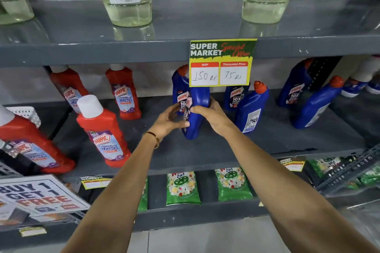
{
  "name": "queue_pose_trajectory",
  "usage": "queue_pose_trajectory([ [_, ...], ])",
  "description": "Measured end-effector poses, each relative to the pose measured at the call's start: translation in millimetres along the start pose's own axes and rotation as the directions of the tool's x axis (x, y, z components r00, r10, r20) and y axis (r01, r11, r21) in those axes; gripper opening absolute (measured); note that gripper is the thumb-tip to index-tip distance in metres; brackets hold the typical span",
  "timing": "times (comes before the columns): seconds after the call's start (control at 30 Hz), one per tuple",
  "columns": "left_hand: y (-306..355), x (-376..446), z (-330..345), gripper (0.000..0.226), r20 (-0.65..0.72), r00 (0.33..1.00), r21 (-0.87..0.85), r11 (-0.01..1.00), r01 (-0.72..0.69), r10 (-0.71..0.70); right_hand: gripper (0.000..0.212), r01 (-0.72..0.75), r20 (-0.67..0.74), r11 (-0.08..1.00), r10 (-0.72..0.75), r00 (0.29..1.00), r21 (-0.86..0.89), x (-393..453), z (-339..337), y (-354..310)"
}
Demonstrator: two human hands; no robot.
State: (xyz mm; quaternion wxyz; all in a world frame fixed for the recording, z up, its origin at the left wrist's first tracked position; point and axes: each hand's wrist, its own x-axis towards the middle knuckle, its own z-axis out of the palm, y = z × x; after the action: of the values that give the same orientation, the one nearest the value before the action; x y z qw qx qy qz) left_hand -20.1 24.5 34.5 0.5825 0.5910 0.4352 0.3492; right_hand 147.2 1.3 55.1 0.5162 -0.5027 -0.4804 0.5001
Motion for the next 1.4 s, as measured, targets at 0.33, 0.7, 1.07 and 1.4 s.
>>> queue_pose_trajectory([
  [0.33, -12.1, 12.5, 16.2, 0.070, -0.163, 0.987, 0.086, 0.996, 0.013, 0.002, 0.048, -0.031, 0.150, 0.989, 0.053, 0.987, -0.145, 11.2, -10.2, 1.1],
  [0.7, -27.1, 8.4, 18.8, 0.050, -0.349, 0.936, 0.279, 0.950, 0.143, -0.038, 0.059, -0.056, 0.151, 0.943, 0.111, 0.982, -0.327, 19.3, -18.6, 15.0],
  [1.07, -38.5, 4.1, 24.5, 0.052, -0.392, 0.911, 0.254, 0.936, 0.243, -0.130, 0.070, -0.089, 0.106, 0.923, 0.138, 0.985, -0.376, 17.8, -7.4, 23.0],
  [1.4, -48.1, -22.2, 47.2, 0.057, -0.578, 0.795, 0.148, 0.935, 0.324, -0.184, 0.085, -0.199, -0.203, 0.931, 0.141, 0.969, -0.305, -18.0, -30.8, 32.6],
])
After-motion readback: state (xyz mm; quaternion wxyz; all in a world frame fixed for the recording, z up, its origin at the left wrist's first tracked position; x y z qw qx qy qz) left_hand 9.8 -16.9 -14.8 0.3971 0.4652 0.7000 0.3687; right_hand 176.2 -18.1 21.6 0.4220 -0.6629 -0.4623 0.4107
